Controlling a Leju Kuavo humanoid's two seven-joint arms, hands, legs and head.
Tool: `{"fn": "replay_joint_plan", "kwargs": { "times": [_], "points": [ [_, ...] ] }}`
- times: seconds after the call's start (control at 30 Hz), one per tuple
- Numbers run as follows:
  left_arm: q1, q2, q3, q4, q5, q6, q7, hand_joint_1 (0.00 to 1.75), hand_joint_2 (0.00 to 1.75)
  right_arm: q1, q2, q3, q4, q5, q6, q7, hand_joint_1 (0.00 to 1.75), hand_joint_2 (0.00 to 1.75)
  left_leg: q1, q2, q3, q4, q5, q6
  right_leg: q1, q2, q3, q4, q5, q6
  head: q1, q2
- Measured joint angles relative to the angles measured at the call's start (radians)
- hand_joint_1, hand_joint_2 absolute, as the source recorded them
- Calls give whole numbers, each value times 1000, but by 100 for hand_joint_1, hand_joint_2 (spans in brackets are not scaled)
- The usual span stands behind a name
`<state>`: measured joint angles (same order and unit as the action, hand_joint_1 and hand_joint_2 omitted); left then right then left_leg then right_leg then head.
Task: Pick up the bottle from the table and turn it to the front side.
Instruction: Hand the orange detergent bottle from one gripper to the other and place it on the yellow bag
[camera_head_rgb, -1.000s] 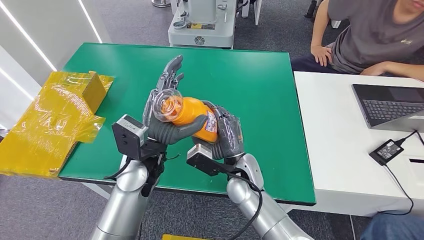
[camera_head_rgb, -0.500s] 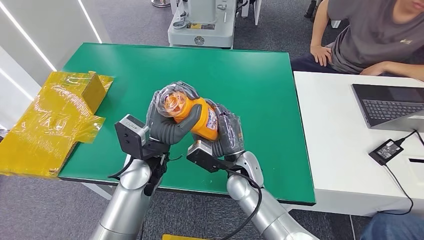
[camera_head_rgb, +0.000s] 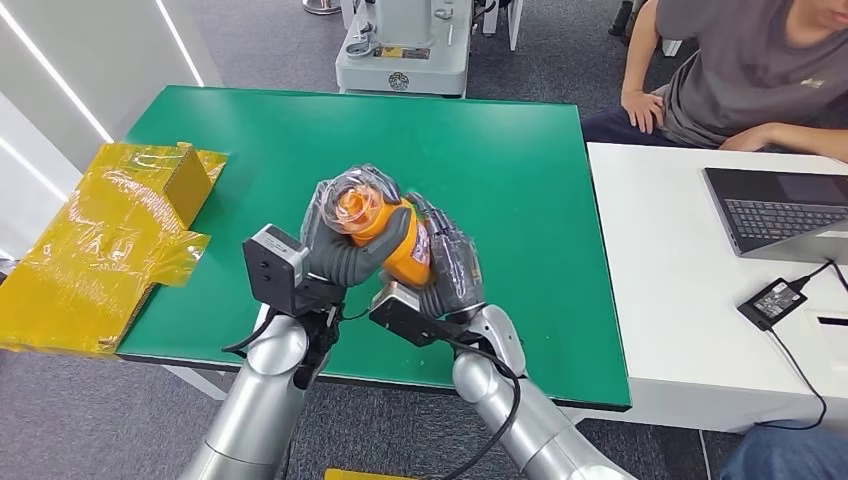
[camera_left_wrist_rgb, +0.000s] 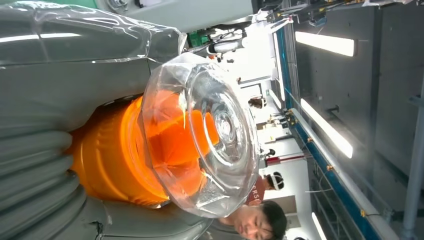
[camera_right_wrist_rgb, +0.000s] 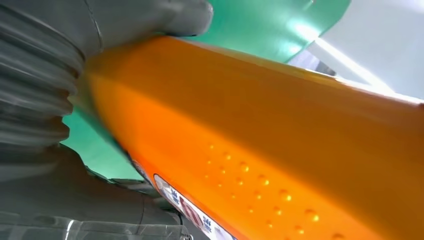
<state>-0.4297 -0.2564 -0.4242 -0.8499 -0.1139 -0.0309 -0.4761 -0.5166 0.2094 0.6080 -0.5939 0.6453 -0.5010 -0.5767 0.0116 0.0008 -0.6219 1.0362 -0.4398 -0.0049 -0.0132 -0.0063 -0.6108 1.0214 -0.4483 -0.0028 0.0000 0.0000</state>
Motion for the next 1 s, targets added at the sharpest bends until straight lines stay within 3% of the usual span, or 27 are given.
{"fn": "replay_joint_plan", "kwargs": {
  "times": [0.37, 0.6, 0.8, 1.0],
  "points": [
    [0, 7, 0, 0, -2, 9, 1, 175, 175, 39, -1, -6, -92, -110, -6, -81, 0, 175, 0, 0, 0, 0, 0, 0, 0, 0, 0, 0, 0, 0, 0, 0],
    [2, 4, 0, 0, 11, 32, -1, 175, 175, 168, -38, 37, -437, -425, -172, -123, 0, 175, 0, 1, -1, 0, -1, 0, 0, 1, -1, 0, 0, 0, 0, 0],
    [20, 10, 0, 0, 7, 51, 3, 175, 175, 226, -60, 61, -703, -438, -181, -126, 0, 175, 0, 2, -1, 0, -1, 0, 0, 2, -2, 0, 0, 0, 0, 0],
    [25, 11, 0, 0, 6, 58, 3, 175, 175, 247, -74, 76, -822, -437, -181, -126, 0, 175, 0, 2, -1, 0, 0, -1, 0, 2, -2, 1, 0, -1, 0, 0]
  ]
}}
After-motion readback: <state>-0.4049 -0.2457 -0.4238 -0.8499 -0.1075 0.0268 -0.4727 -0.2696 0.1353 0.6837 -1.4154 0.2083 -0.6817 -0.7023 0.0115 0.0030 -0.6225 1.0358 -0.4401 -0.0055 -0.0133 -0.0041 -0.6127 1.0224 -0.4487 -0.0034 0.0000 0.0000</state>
